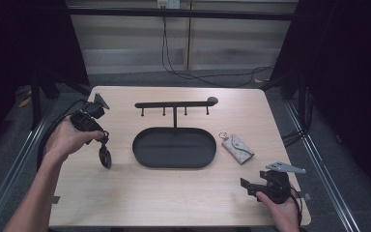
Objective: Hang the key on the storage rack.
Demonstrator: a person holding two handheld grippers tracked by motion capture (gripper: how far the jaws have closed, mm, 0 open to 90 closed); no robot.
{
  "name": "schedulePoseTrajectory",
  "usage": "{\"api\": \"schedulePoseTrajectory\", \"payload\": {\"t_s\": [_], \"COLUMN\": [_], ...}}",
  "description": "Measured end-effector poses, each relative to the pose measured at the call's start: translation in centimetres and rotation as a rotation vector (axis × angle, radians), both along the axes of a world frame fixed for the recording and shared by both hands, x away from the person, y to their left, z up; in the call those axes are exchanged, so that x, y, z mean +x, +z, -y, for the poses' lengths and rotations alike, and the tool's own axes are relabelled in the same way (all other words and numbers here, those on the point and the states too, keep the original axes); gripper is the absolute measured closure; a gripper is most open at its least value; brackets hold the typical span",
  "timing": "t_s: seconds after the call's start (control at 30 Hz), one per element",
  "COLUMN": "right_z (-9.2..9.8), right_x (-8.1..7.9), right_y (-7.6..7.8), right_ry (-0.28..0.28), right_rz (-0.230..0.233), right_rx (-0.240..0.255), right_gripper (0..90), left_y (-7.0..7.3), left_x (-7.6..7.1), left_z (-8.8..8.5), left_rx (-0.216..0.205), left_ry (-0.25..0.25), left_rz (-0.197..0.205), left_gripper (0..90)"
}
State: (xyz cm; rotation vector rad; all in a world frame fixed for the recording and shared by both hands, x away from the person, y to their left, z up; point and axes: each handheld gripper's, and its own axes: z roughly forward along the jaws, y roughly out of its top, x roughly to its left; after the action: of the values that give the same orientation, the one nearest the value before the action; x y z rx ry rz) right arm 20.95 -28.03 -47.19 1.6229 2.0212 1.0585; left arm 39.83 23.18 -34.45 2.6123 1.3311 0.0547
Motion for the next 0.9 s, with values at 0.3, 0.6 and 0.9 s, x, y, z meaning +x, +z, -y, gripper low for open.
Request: {"api": "schedulePoseTrajectory", "payload": {"t_s": [0.3,0.6,0.9], "right_z": [0.0,0.0,0.0], "right_x": [0.0,0.0,-0.1], "right_y": [0.0,0.0,0.0], "right_ry": [-0.002,0.002,-0.002], "right_rz": [-0.001,0.000,0.007], "right_rx": [0.001,0.003,0.001], "right_gripper": [14.8,14.8,14.5], "left_y": [1.3,2.4,3.5], "left_x": [0.0,-0.2,-0.2], "left_z": [0.1,0.8,1.5], "left_rx": [-0.017,-0.010,0.002], "left_ry": [0.013,-0.010,-0.016], "left_rz": [0.020,0.022,0.012], "left_gripper": [70.7,70.7,70.6]}}
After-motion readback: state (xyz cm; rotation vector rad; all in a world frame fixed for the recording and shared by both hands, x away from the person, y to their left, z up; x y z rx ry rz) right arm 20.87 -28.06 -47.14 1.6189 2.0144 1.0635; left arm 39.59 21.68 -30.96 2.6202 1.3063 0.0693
